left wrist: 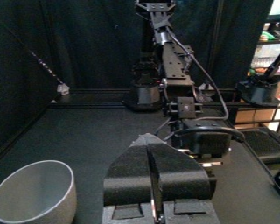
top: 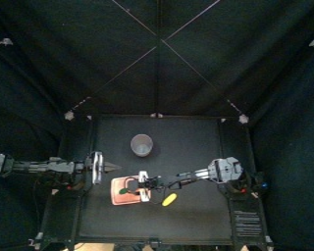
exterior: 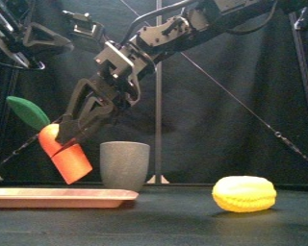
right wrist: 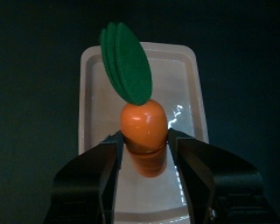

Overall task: Pick the carrot then place it on the pink plate
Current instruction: Drop carrot on the pink plate and return to neutral

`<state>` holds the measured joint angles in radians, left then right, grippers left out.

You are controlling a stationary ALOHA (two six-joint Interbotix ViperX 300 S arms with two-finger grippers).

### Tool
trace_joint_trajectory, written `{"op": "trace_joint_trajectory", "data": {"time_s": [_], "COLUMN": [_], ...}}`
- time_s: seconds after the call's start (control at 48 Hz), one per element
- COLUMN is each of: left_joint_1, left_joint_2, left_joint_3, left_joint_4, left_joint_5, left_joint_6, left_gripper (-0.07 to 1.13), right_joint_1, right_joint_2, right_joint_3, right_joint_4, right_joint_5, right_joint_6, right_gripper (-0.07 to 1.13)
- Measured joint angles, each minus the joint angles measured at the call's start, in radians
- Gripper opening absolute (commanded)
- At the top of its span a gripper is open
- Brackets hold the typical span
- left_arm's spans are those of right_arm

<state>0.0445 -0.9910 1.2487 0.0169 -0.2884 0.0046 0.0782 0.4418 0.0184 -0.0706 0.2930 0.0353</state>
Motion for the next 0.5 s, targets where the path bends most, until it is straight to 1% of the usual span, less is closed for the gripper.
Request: {"op": "trace_joint_trajectory", "data": {"time_s": [0.229,0.292,0.5], "left_joint_1": [-0.002,-0.002,-0.002], "left_joint_2": [0.0,0.0,0.0], "left_joint_3": [0.0,0.0,0.0], "left_joint_4": [0.003,0.002,0.003], "left_joint_5": [0.002,0.0,0.0], "left_joint_6": [0.0,0.0,0.0], "left_gripper": [-0.03,-0.03,-0.03], "right_joint_1": [0.0,0.0,-0.005], "right_joint_2": [0.0,0.0,-0.028], "right_joint_3": [0.026,0.046,0.114], "right_joint_4": [0.029,0.031,0.018], "right_joint_5": [-0.018,-0.026,-0.032], "right_joint_6": [-0.002,-0.002,-0.002], "right_gripper": [1.02,1.04,1.04]}}
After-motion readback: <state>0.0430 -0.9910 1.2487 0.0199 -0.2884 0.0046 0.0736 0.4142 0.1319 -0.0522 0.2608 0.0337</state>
